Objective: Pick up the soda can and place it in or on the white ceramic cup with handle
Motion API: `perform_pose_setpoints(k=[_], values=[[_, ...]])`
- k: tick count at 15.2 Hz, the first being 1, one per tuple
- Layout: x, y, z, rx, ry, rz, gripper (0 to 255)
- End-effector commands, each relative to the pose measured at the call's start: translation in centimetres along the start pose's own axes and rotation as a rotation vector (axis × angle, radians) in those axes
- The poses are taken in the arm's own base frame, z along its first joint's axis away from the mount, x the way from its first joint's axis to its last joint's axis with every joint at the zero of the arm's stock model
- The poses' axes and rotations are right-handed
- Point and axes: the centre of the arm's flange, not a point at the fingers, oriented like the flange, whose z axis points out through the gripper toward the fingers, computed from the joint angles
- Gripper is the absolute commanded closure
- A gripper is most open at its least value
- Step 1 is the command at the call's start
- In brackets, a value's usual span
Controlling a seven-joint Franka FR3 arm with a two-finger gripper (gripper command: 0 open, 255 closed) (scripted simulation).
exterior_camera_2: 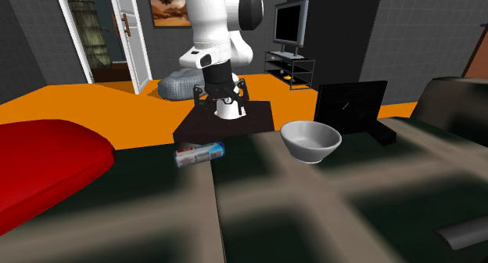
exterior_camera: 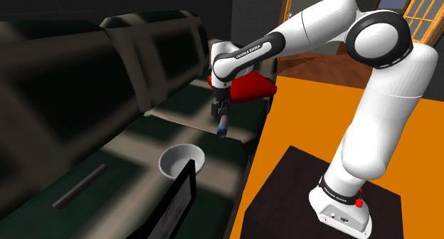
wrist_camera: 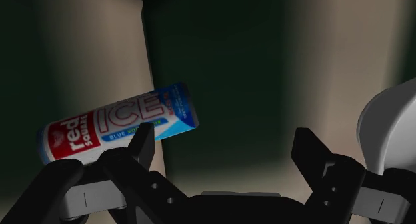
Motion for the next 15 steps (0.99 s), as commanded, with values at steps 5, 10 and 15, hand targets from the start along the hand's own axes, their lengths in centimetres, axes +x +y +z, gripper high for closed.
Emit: perform_pose_setpoints(k=[5, 10, 15], values=[[0.0, -0.01, 0.03, 0.0, 0.0, 0.0, 255], [0.0, -0.01, 0.03, 0.0, 0.0, 0.0, 255], [0.0, -0.01, 0.03, 0.0, 0.0, 0.0, 0]])
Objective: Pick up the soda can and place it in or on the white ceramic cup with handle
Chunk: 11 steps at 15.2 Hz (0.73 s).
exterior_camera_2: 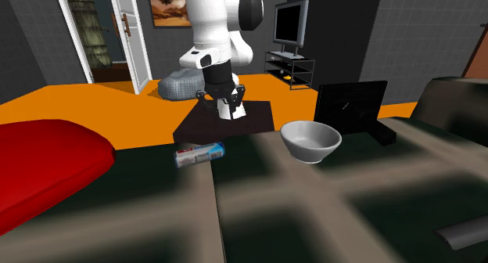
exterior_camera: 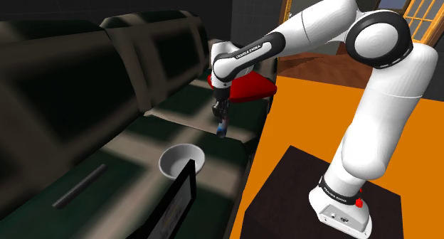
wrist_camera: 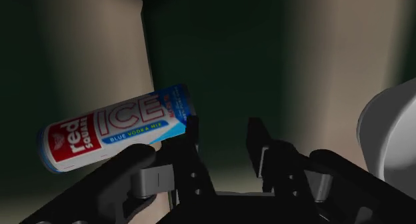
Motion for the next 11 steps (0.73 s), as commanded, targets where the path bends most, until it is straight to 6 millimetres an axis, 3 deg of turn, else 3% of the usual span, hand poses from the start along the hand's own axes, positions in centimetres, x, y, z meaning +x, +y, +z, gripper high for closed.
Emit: perform_pose_setpoints(k=[1, 8, 11], values=[[0.6, 0.7, 0.7, -0.003, 0.018, 0.131, 0], [1.9, 6.5, 5.8, -0.02, 0.142, 1.048, 0], [1.9, 7.1, 7.2, -0.021, 0.151, 1.117, 0]])
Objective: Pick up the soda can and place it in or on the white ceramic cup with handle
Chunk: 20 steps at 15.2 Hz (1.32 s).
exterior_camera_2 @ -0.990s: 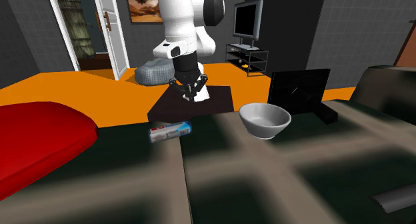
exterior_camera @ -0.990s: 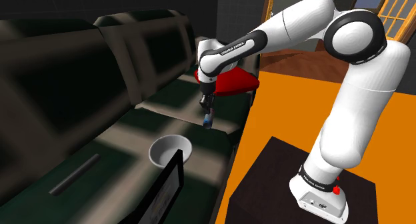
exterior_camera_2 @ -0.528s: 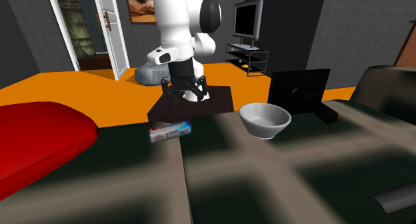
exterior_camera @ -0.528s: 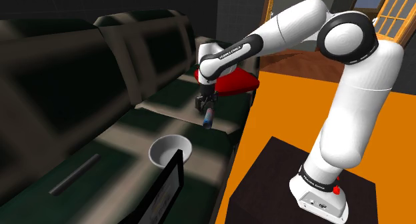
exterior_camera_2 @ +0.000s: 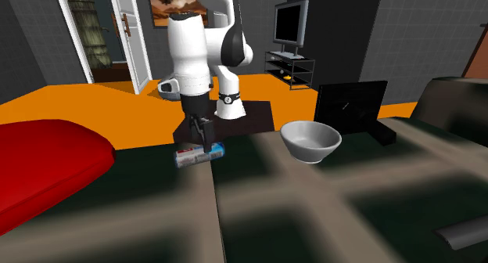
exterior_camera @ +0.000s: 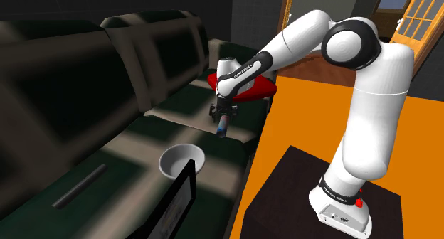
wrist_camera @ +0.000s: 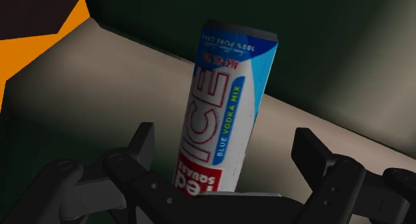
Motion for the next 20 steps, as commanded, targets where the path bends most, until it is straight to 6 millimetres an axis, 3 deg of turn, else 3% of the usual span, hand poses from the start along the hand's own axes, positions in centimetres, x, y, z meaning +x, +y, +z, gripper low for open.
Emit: perform_pose_setpoints(k=[1, 6, 13, 14, 20], values=[[0.2, 0.1, 1.0, 0.001, 0.004, 0.031, 0], [0.2, 0.1, 3.4, 0.001, 0.004, 0.031, 0], [0.2, 0.1, 3.4, 0.001, 0.004, 0.031, 0], [0.2, 0.1, 3.4, 0.001, 0.004, 0.031, 255], [0.2, 0.1, 3.4, 0.001, 0.004, 0.031, 255]])
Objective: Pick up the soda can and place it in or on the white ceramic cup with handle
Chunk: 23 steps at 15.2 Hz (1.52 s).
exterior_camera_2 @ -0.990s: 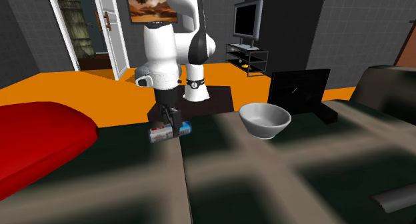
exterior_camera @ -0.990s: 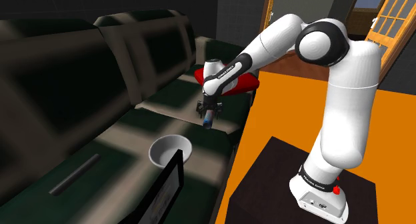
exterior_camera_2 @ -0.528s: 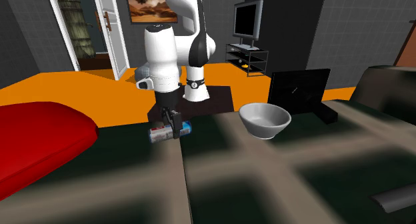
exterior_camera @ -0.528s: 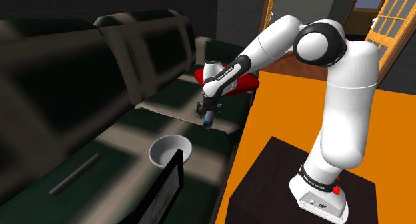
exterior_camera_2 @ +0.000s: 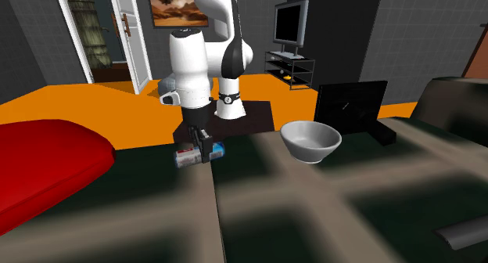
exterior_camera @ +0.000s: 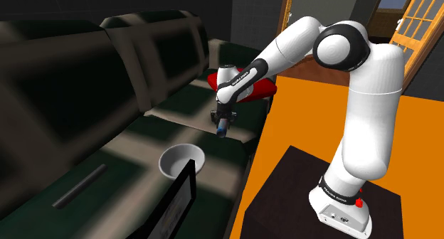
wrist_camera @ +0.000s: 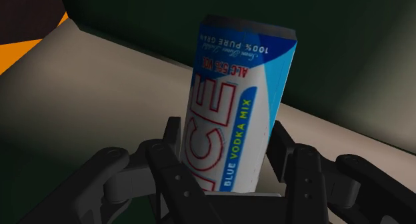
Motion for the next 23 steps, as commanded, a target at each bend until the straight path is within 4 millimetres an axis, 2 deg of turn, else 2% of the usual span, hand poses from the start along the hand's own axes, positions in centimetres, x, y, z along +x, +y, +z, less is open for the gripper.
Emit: perform_pose_setpoints(k=[1, 3, 23], values=[[0.0, 0.0, 0.0, 0.0, 0.0, 0.0, 255], [0.0, 0.0, 0.0, 0.0, 0.0, 0.0, 255], [0.0, -0.2, -10.5, 0.0, 0.0, 0.0, 255]])
